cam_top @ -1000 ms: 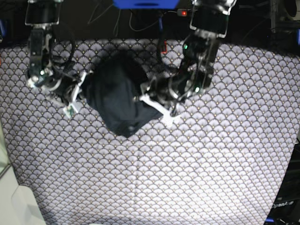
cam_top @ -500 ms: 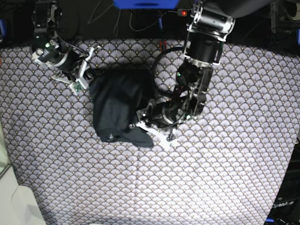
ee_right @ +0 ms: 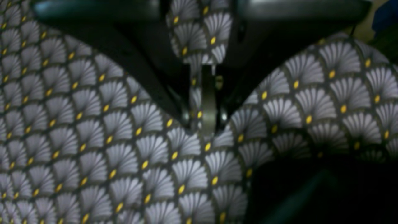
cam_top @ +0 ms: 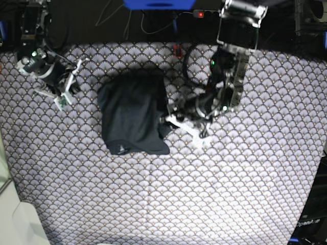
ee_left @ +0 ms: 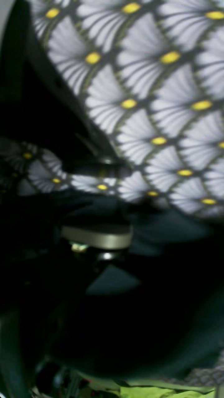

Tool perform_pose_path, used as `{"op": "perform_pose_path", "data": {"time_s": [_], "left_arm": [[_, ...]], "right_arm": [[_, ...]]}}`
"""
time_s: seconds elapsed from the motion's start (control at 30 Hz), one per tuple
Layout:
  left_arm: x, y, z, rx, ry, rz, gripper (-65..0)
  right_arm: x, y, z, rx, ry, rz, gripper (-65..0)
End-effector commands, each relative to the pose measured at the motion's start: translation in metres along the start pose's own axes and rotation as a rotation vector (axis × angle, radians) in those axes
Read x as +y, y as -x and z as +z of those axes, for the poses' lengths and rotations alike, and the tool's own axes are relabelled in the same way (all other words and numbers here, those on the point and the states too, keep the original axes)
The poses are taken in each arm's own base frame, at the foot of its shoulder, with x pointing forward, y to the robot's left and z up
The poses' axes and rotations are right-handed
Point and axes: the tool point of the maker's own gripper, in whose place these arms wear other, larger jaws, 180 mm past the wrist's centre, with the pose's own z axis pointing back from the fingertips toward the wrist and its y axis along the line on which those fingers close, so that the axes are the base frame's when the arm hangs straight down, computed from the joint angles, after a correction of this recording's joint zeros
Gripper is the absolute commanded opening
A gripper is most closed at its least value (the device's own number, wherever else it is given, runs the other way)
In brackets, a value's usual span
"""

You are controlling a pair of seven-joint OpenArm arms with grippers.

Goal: Fold the T-shirt properly
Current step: 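Press the bundle's sides with both grippers to square it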

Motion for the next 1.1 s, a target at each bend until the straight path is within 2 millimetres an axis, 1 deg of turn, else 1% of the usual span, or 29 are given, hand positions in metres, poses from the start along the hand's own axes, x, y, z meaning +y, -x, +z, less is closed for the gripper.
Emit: {"op": "perform_pose_path", "data": {"time_s": [0.0, 0.1, 0.13, 0.2, 0.27, 0.37, 0.43, 0.57, 0.67, 0.7, 0.77, 0.83, 0.87, 0.9, 0.93, 0.97, 1.03, 1.07], "left_arm": [[-0.015, -0.016, 0.001, -0.041, 0.038, -0.016, -41.2], [-0.012, -0.006, -0.007, -0.011, 0.028, 0.002, -41.2], [-0.015, -0.004, -0.01, -0.013, 0.034, 0.012, -41.2], [-0.018, -0.006, -0.015, -0.038, 0.037, 0.024, -41.2], [-0.019, -0.012, -0.019, -0.062, 0.037, 0.029, -41.2], [-0.02, -0.017, -0.022, -0.07, 0.038, 0.038, -41.2], [-0.026, -0.02, -0.023, -0.07, 0.05, 0.04, -41.2], [-0.028, -0.02, -0.023, -0.068, 0.053, 0.037, -41.2], [-0.03, -0.025, -0.022, -0.078, 0.057, 0.036, -41.2], [-0.031, -0.028, -0.022, -0.082, 0.061, 0.032, -41.2], [-0.031, -0.029, -0.021, -0.084, 0.062, 0.03, -41.2], [-0.037, -0.035, -0.015, -0.109, 0.079, 0.017, -41.2], [-0.042, -0.04, -0.01, -0.13, 0.091, 0.006, -41.2], [-0.043, -0.046, -0.003, -0.152, 0.095, -0.01, -41.2], [-0.039, -0.048, 0.003, -0.167, 0.087, -0.017, -41.2], [-0.04, -0.05, 0.011, -0.187, 0.093, -0.032, -41.2], [-0.041, -0.048, 0.026, -0.204, 0.103, -0.057, -41.2], [-0.042, -0.041, 0.031, -0.189, 0.109, -0.062, -41.2]], "right_arm": [[-0.008, -0.015, 0.002, -0.047, 0.012, 0.012, -62.2], [-0.003, -0.025, -0.004, -0.06, -0.008, 0.03, -62.2], [0.001, -0.028, -0.006, -0.062, -0.018, 0.038, -62.2], [0.007, -0.033, -0.009, -0.071, -0.034, 0.051, -62.2], [0.017, -0.035, -0.012, -0.076, -0.058, 0.046, -62.2], [0.03, -0.031, -0.015, -0.072, -0.081, 0.027, -62.2], [0.038, -0.027, -0.015, -0.069, -0.095, 0.011, -62.2], [0.06, -0.022, -0.017, -0.058, -0.142, 0.008, -62.2], [0.078, -0.016, -0.018, -0.053, -0.179, -0.004, -62.2], [0.081, -0.012, -0.017, -0.047, -0.184, -0.009, -62.2], [0.083, -0.006, -0.016, -0.035, -0.187, -0.015, -62.2], [0.083, -0.001, -0.015, -0.024, -0.187, -0.015, -62.2], [0.082, 0.0, -0.012, -0.022, -0.184, -0.01, -62.2], [0.08, 0.002, -0.01, -0.018, -0.179, 0.0, -62.2], [0.078, 0.006, -0.006, -0.012, -0.171, 0.005, -62.2], [0.076, 0.005, -0.001, -0.017, -0.16, 0.009, -62.2], [0.067, 0.004, 0.011, -0.032, -0.122, 0.009, -62.2], [0.059, 0.002, 0.017, -0.045, -0.094, 0.005, -62.2]]}}
